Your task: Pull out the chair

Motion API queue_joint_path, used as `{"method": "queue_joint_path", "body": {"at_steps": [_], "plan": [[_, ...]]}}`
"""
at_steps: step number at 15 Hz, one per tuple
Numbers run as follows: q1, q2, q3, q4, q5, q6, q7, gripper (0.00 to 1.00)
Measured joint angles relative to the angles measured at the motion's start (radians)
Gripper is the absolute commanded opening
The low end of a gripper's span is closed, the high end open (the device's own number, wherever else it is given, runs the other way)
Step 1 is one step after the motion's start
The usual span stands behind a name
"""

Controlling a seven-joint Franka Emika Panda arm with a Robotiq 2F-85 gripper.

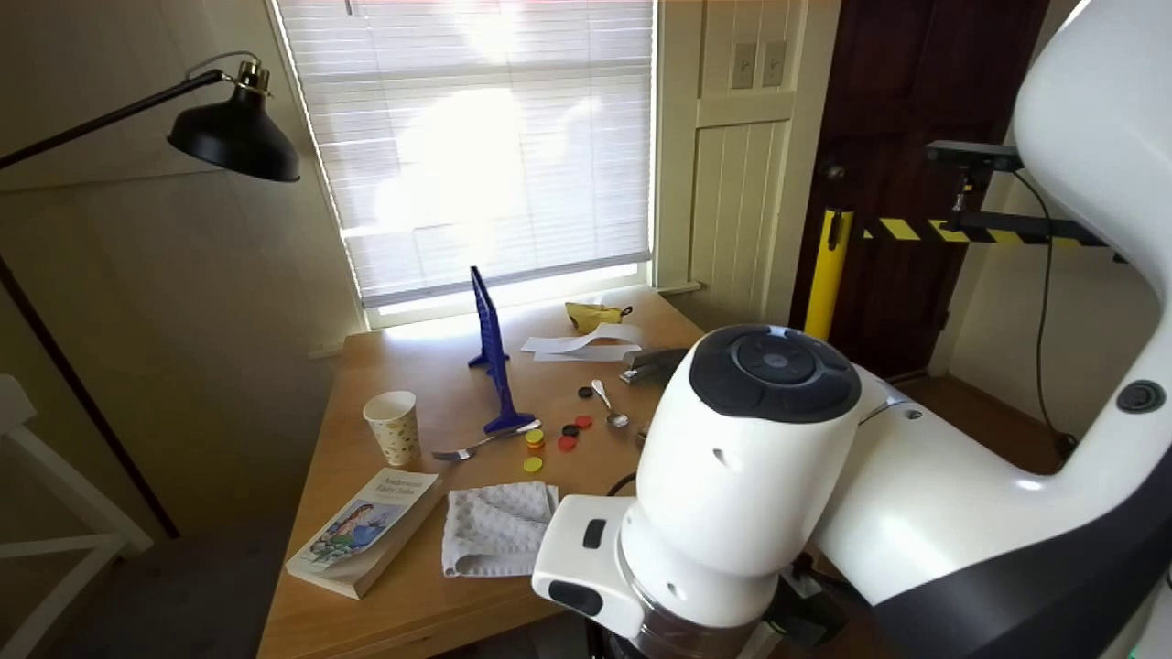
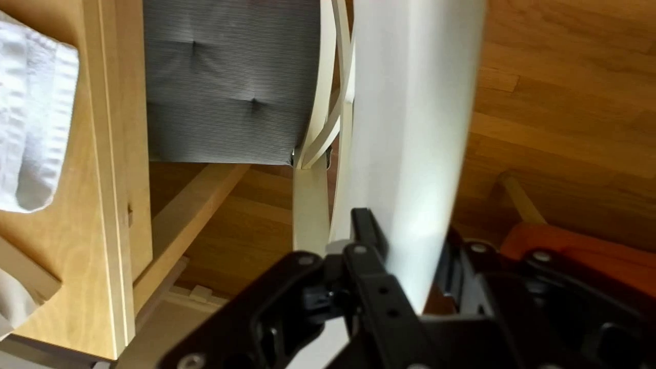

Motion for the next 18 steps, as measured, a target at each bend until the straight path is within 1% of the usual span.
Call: {"method": "queue_joint_path", "body": {"at_steps": [3,5,13,14,15,16,18], "plan": [[0.011,-0.011,0.022,-0.017,0.004,0.000,0.004,0.07],[0.028,-0.018,0.024,-0.027,0.003,0.000,0.006,0.07],[0.121,-0.044,0.023,-0.052,-0.083,-0.043,0.024,0.07],[0.127,-0.045,0.023,-0.052,-0.091,-0.049,0.034,0.53],[0.132,-0.045,0.023,-0.052,-0.099,-0.053,0.043,0.55],[0.136,-0.046,0.023,-0.052,-0.108,-0.056,0.045,0.59],[0.151,-0.053,0.024,-0.052,-0.131,-0.062,0.016,0.74]]}}
